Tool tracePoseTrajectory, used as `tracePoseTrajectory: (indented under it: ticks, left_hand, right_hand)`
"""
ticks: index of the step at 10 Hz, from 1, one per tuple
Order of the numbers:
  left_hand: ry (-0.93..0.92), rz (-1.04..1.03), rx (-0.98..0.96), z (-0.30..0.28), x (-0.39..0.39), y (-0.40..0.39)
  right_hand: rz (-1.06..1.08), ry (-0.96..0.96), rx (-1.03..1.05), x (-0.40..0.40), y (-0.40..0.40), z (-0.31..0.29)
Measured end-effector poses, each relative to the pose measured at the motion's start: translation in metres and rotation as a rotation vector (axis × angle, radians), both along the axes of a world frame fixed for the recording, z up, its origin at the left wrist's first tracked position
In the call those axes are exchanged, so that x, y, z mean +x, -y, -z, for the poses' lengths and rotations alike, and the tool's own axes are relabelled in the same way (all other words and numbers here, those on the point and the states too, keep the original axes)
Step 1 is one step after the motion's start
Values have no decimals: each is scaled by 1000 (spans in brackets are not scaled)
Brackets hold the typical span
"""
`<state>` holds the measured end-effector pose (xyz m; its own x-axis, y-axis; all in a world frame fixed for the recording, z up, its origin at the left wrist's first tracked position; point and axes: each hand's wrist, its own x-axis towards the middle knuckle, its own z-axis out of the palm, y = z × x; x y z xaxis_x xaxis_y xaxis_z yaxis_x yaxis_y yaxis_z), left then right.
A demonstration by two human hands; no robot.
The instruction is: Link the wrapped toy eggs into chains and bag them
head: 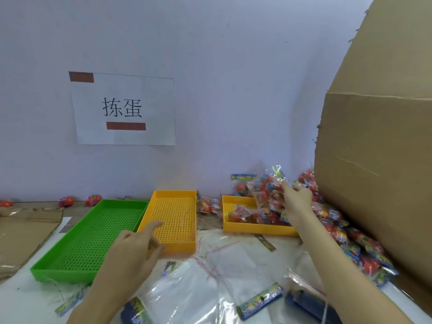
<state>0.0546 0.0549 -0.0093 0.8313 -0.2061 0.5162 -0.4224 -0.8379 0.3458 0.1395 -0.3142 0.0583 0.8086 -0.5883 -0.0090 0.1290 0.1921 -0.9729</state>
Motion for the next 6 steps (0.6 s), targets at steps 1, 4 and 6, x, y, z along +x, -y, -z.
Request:
tracePoseTrajectory:
  ticks: [1,4,6]
  left_hand:
    - [132,15,28,-2,-2,2]
    - [66,218,-97,5,-5,14]
    - [-82,524,-366,1,-18,32]
  right_hand:
    - [87,27,13,10,19,-3]
    - [88,148,-798,-47,-41,21]
    - [-931,348,-944,-96,-130,45]
